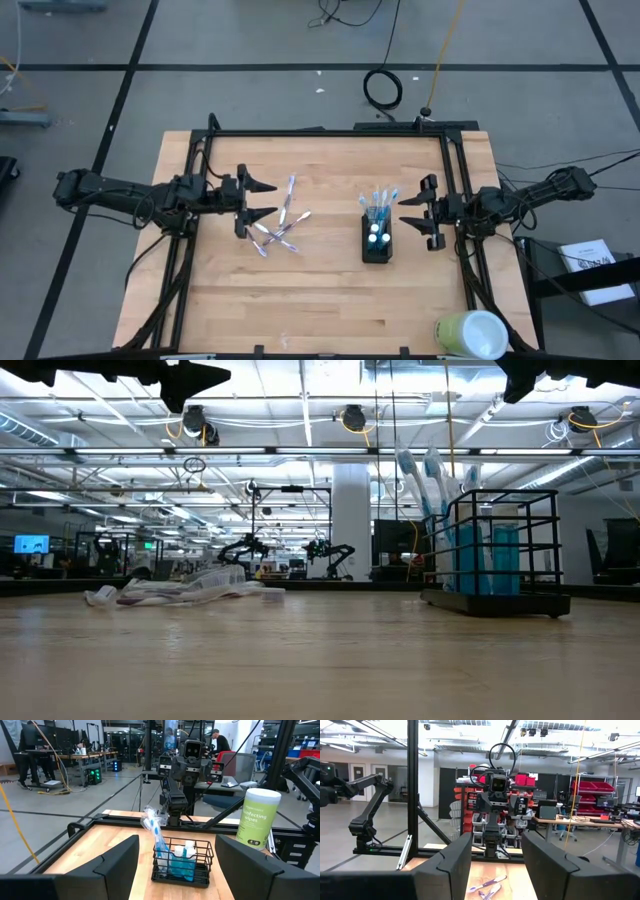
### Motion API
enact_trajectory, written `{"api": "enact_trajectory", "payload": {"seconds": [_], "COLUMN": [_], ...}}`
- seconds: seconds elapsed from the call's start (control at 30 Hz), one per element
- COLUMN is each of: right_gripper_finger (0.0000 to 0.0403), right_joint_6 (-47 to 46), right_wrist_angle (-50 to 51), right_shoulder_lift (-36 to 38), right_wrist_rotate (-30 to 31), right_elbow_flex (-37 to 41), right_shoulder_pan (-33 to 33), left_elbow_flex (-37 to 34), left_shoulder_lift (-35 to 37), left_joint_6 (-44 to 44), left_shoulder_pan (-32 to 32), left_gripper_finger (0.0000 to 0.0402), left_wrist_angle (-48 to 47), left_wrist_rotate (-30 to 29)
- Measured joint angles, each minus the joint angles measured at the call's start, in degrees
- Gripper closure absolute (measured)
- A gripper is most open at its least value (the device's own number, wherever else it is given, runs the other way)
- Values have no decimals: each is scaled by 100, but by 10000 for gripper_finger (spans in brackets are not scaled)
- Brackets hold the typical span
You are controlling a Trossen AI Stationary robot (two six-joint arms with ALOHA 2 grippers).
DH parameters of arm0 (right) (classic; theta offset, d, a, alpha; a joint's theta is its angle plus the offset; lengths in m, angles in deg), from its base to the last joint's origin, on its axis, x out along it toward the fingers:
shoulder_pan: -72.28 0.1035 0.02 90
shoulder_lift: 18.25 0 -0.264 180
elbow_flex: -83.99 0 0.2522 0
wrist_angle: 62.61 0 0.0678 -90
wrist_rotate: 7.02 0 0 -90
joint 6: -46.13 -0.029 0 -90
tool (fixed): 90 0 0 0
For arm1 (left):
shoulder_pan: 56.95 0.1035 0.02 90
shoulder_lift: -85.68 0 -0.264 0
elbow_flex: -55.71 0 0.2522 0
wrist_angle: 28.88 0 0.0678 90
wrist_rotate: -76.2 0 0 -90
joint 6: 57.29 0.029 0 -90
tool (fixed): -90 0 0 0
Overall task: Pick & Place toothbrushing station
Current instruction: Put the purple toothbrush into the black organizer
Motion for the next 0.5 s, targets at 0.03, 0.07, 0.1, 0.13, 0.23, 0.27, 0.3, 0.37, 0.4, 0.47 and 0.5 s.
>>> {"api": "enact_trajectory", "payload": {"seconds": [0.03, 0.07, 0.1, 0.13, 0.23, 0.27, 0.3, 0.37, 0.4, 0.47, 0.5], "right_gripper_finger": [238, 238, 238, 238, 238, 238, 238, 238, 238, 238, 238], "right_joint_6": [0, 0, 0, 0, -6, -21, -35, -85, -137, -207, -216], "right_wrist_angle": [0, 0, 0, 0, 4, 10, 20, 58, 109, 279, 343], "right_shoulder_lift": [0, 0, 0, 0, -2, -2, -2, -2, -2, -3, -5], "right_wrist_rotate": [0, 1, 1, 2, 2, 1, 2, 2, 2, 2, 2], "right_elbow_flex": [0, 0, 0, 0, 0, 0, 0, 0, 0, 0, 0], "right_shoulder_pan": [0, 0, 0, 0, 0, 0, 0, 0, 0, 0, 0], "left_elbow_flex": [0, 0, 0, 0, 0, 0, 0, 0, 0, 0, 0], "left_shoulder_lift": [0, 0, 0, 0, 0, 0, 0, 0, 0, 0, 0], "left_joint_6": [0, 0, 0, 0, 0, 0, 0, 0, 0, 0, 0], "left_shoulder_pan": [0, 0, 0, 0, 0, 0, 0, 0, 0, 0, 0], "left_gripper_finger": [133, 133, 133, 133, 133, 133, 133, 133, 133, 133, 133], "left_wrist_angle": [0, 0, 0, 0, 0, 0, 0, 0, 0, 0, 0], "left_wrist_rotate": [0, 0, 0, 0, 0, 0, 0, 0, 0, 0, 0]}}
